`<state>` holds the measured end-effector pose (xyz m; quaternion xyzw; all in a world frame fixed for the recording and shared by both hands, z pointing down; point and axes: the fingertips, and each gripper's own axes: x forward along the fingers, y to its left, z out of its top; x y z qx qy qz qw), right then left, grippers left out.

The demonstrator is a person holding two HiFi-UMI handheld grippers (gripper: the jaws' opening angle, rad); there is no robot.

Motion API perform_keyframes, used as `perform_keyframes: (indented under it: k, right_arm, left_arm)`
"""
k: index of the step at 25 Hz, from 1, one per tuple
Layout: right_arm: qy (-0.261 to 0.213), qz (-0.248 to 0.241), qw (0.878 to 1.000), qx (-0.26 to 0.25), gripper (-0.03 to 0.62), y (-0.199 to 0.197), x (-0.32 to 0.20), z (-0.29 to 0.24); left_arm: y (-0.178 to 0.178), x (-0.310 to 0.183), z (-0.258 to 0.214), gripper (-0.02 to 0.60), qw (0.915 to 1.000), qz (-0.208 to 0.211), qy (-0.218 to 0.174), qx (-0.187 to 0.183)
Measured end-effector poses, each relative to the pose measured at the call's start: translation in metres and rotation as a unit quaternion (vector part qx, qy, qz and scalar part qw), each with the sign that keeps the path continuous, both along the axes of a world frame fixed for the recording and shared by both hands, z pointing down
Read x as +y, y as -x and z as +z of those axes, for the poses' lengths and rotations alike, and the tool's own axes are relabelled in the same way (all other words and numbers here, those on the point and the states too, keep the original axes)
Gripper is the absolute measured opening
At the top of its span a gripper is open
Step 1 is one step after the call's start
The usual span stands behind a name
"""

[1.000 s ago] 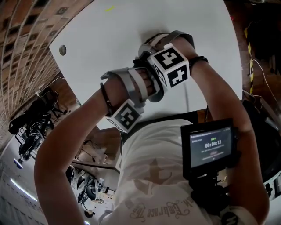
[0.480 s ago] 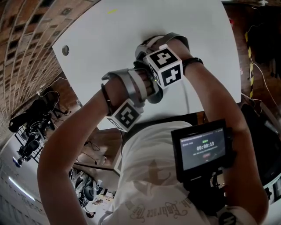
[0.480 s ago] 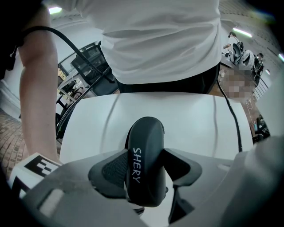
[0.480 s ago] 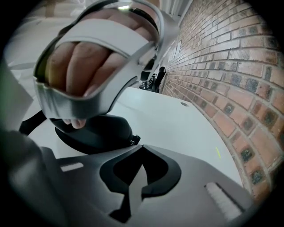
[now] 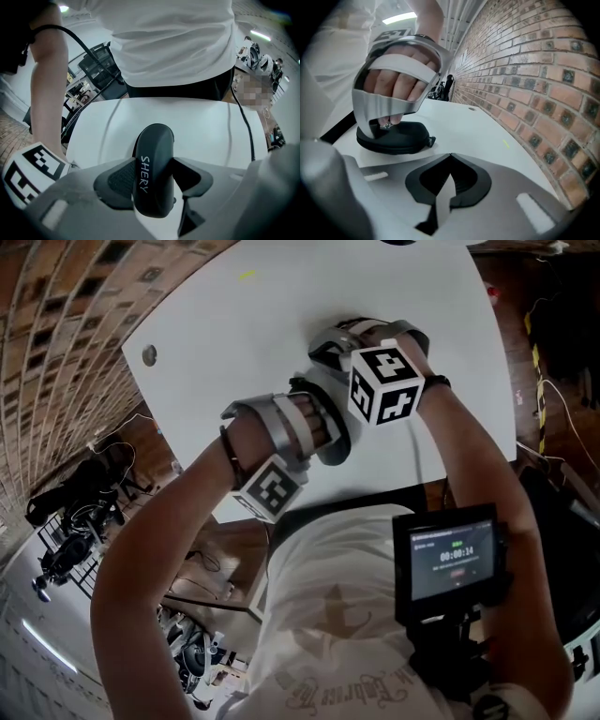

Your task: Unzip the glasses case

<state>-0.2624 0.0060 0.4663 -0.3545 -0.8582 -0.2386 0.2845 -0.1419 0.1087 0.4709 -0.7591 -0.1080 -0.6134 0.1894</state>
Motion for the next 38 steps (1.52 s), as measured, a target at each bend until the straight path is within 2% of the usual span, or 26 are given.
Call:
perform_keyframes:
  k: [2,6,14,19,23,29,38]
  right_arm:
    - [0.005,0.011,1.0,-0.002,0.006,-0.004,-0.001,0.002]
    - [0.014,0.031,0.999,-0.004,0.006,-0.02,-0.004,0.0]
    - [0.024,0.061,0.998,-0.003,0.006,-0.056,-0.005,-0.018]
    - [0.034,0.093,0.995,-0.005,0.006,-0.076,-0.013,-0.021]
    - [0.046,0.112,0.993,-0.001,0.006,-0.081,-0.013,-0.019]
    - [0.07,0.133,0.989,0.0,0.006,-0.093,-0.007,-0.017]
    - [0.12,0.172,0.978,-0.005,0.006,-0.129,-0.008,-0.03]
  left_arm:
    - [0.003,0.005,0.001,0.258,0.9998,-0.018,0.01,-0.001]
    - [-0.003,0.005,0.001,0.258,0.999,-0.043,-0.009,0.007]
    - [-0.02,0.0,-0.011,0.276,0.9985,-0.05,-0.022,0.007]
    - [-0.028,-0.011,-0.02,0.287,0.9919,-0.1,-0.073,0.029]
    - [-0.018,-0.005,-0.02,0.273,0.9872,-0.126,-0.094,0.027]
    - [-0.006,0.005,-0.017,0.248,0.9869,-0.106,-0.122,0.005]
    - [-0.007,0.013,-0.024,0.219,0.99,-0.084,-0.113,-0.01]
